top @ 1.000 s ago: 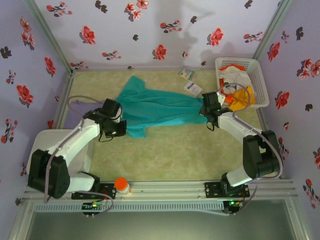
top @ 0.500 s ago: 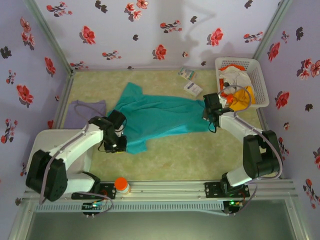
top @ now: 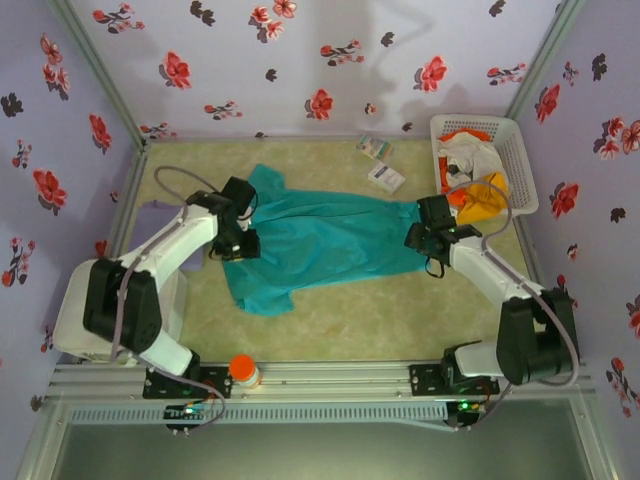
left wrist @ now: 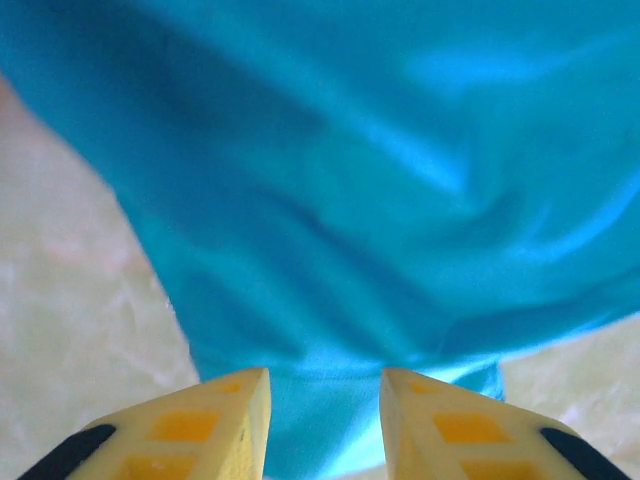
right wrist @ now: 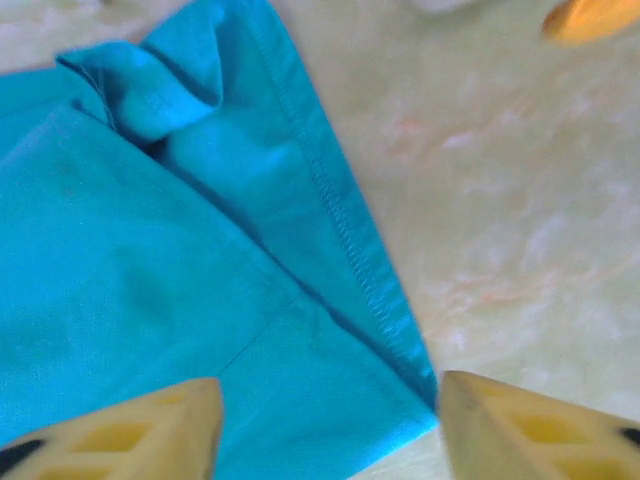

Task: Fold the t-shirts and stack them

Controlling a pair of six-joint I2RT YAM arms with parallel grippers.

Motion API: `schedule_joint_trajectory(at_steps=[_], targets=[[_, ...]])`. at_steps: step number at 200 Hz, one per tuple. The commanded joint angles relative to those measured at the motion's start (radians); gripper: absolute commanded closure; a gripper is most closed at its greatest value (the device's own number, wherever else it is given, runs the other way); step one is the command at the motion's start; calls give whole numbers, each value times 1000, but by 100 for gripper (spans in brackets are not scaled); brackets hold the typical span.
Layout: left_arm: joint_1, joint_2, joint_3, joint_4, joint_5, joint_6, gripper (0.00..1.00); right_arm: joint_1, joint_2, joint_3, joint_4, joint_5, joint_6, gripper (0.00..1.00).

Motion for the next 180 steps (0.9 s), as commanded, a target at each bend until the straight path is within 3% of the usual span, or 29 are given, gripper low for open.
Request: schedule_joint_trajectory(at_steps=[1, 37, 98, 140, 159, 180], targets=[[19, 56, 49, -9, -18, 73, 66, -5, 89, 42, 28, -63, -47, 47], [35, 31, 13, -4, -18, 79, 67, -4, 223, 105, 20, -51, -63, 58], [62, -42, -121, 54, -7, 52, 67, -5, 356, 153, 51, -60, -56, 61], [62, -34, -136, 70, 2, 51, 67, -4, 362, 155, 47, -60, -51, 79], [62, -24, -131, 73, 7, 53, 67, -4, 344, 155, 35, -51, -55, 95], [62, -14, -125, 75, 13, 53, 67, -4, 322, 160, 10, -41, -58, 96]])
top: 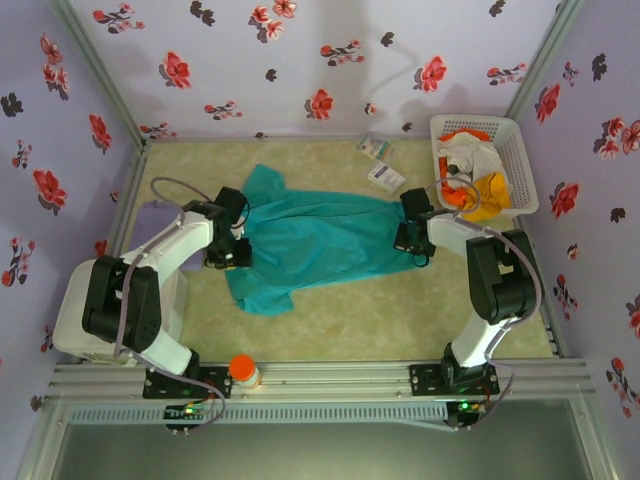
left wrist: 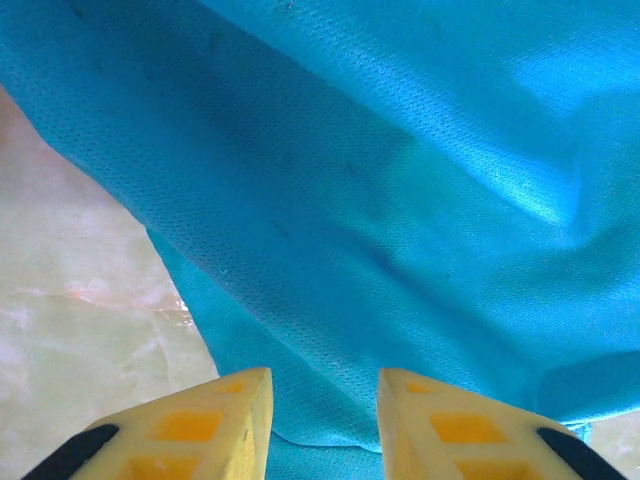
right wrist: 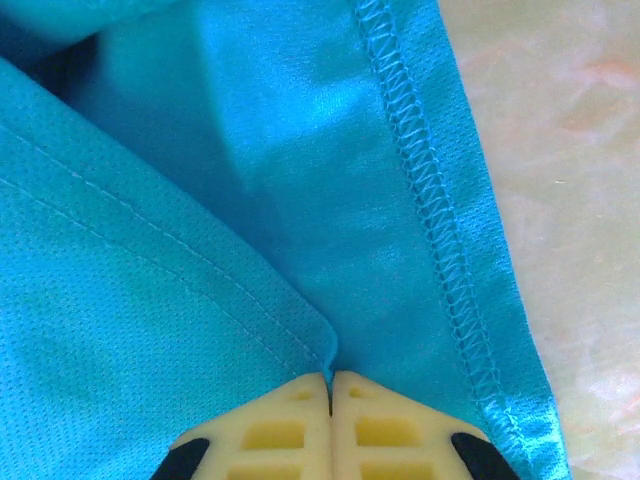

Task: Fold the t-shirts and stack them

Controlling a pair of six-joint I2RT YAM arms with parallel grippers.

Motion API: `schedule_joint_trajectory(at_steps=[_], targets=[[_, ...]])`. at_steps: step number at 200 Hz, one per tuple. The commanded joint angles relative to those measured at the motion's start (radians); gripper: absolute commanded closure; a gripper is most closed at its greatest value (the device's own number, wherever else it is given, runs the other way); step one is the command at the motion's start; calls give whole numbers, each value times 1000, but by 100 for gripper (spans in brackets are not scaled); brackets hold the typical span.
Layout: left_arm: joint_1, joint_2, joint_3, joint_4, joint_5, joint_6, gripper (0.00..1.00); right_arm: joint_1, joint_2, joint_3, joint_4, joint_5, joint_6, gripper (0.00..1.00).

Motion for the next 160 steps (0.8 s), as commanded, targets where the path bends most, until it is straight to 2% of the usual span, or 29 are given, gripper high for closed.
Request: schedule_joint_trajectory(at_steps=[1, 59, 67, 122, 160], targets=[[6, 5, 3, 5, 14, 3, 67, -3, -36, 25, -38, 17, -5, 96], [7, 13, 0, 20, 15, 2, 68, -3, -166, 27, -117, 25, -14, 95], [9, 18, 3, 17, 15, 3, 68, -3, -191, 27, -137, 15, -15, 98], [30, -10, 5, 9, 14, 5, 69, 6, -393, 6, -331, -57, 15, 100], [32, 1, 14, 11, 14, 5, 69, 15, -585, -62, -502, -27, 99, 100]])
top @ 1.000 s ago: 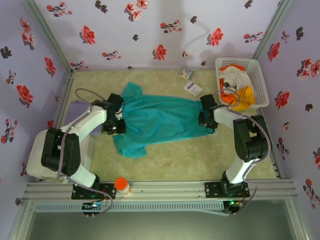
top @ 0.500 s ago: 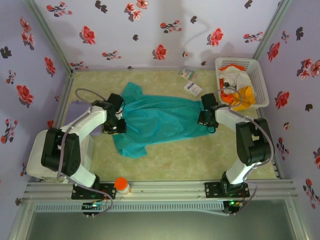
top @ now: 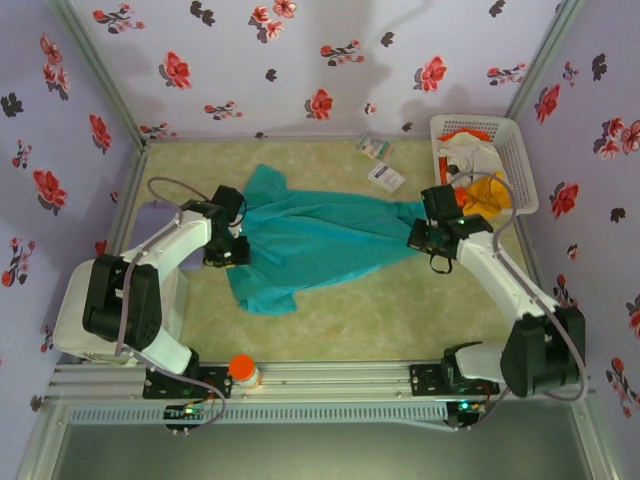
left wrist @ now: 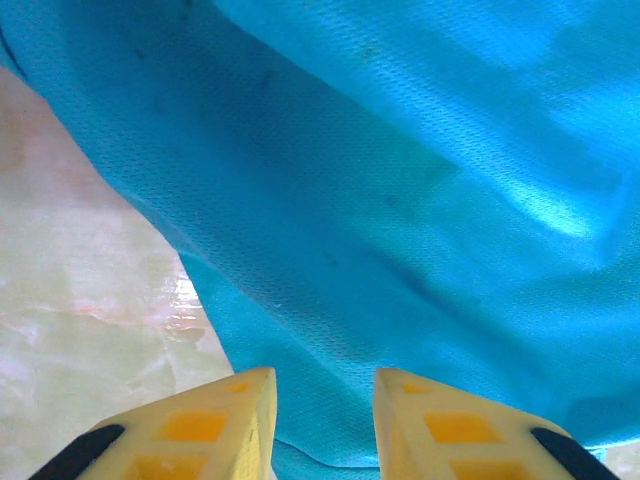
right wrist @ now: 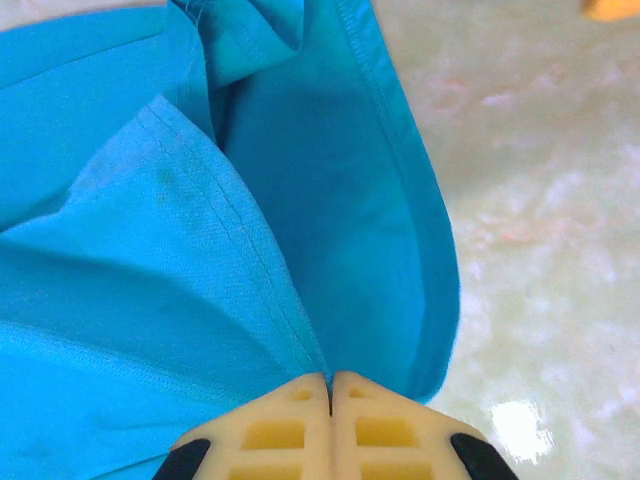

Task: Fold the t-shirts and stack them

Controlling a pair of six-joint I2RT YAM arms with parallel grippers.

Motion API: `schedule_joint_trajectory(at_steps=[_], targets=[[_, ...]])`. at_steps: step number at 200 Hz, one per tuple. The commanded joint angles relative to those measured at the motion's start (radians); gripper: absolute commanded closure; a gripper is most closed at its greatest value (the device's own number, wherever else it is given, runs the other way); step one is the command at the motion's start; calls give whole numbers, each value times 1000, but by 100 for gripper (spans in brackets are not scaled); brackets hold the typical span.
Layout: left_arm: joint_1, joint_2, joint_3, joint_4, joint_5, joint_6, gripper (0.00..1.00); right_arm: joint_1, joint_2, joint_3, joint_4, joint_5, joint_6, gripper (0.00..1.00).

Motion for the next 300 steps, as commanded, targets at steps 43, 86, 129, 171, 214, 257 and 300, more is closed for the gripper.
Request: schedule_joint_trajectory(at_steps=[43, 86, 129, 171, 214, 257, 300], targets=[[8, 6, 17, -4, 18, 6, 69, 8, -314, -180, -284, 2, 170, 96], [9, 1, 13, -8, 17, 4, 70, 24, -375, -269, -350, 10, 290, 95], [10, -11, -4, -15, 20, -6, 68, 24, -403, -241, -312, 48, 320, 36], [-17, -87, -82, -22, 60, -65, 60, 32, -319, -185, -90, 4, 259, 18], [-84, -197, -196, -32, 79, -171, 57, 107, -122, -163, 150, -33, 218, 14], [-178, -318, -346, 12, 149, -323, 58, 135, 21, -194, 340, -88, 260, 18], [-257, -398, -431, 90, 158, -443, 56, 153, 125, -186, 388, -81, 267, 21]])
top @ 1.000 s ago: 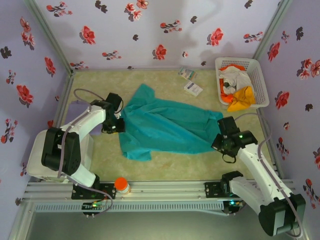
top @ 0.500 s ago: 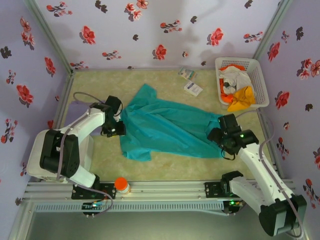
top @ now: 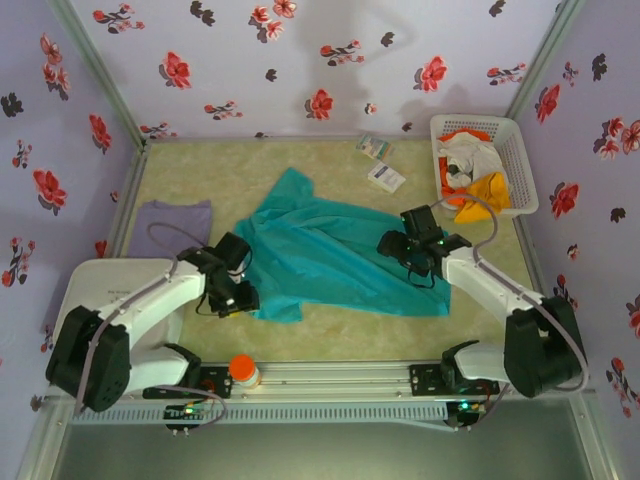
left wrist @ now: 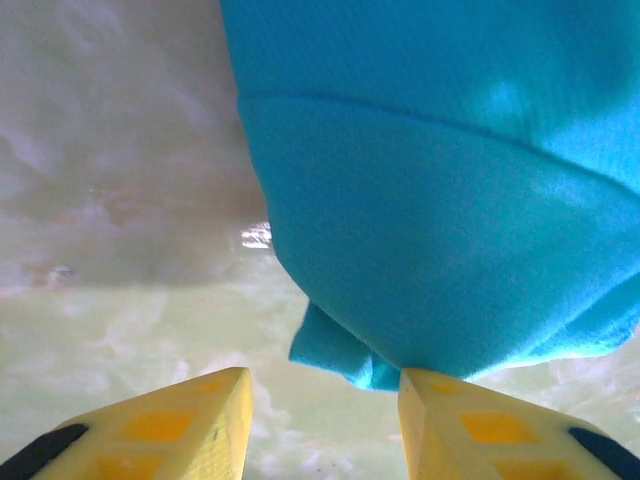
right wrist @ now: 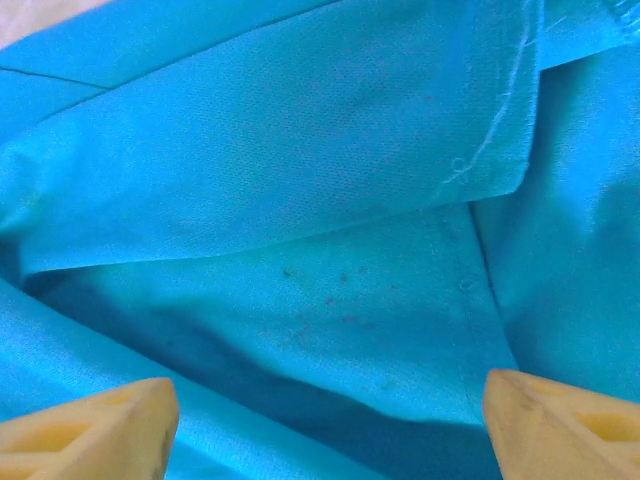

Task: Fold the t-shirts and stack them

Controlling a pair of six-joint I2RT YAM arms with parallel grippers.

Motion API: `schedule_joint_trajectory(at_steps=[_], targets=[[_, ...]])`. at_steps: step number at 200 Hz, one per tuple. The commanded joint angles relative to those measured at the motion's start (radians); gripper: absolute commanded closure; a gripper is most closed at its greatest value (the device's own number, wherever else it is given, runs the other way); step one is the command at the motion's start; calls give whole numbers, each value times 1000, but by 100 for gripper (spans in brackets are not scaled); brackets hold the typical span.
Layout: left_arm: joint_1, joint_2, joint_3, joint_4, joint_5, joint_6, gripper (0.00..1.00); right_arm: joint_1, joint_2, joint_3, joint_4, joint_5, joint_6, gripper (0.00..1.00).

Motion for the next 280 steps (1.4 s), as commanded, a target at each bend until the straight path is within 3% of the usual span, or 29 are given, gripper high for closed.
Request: schedule_joint_trajectory(at_steps=[1, 32, 53, 97, 129, 164, 208, 233, 280], targets=[[-33, -29, -39, 63, 26, -112, 55, 12, 38, 0, 69, -9, 24, 21], [-59, 11, -64, 154, 30, -145, 55, 14, 79, -5, 112, -9, 52, 23], [-68, 41, -63, 194, 29, -153, 61, 14, 106, -2, 113, 2, 56, 24], [-68, 48, 35, 127, 29, -108, 100, 13, 134, 0, 103, 23, 57, 27], [-68, 66, 189, 57, 29, -47, 100, 13, 131, -1, 104, 35, 59, 27], [-67, 216, 351, 45, 41, 47, 100, 13, 135, 14, 89, 39, 50, 27], [-64, 461, 577, 22, 53, 173, 69, 13, 116, 14, 82, 37, 50, 28], [-53, 542, 646, 11, 67, 210, 66, 14, 103, 3, 87, 20, 49, 28], [35, 393, 547, 11, 67, 209, 48, 45, 48, 9, 93, -13, -53, 22]])
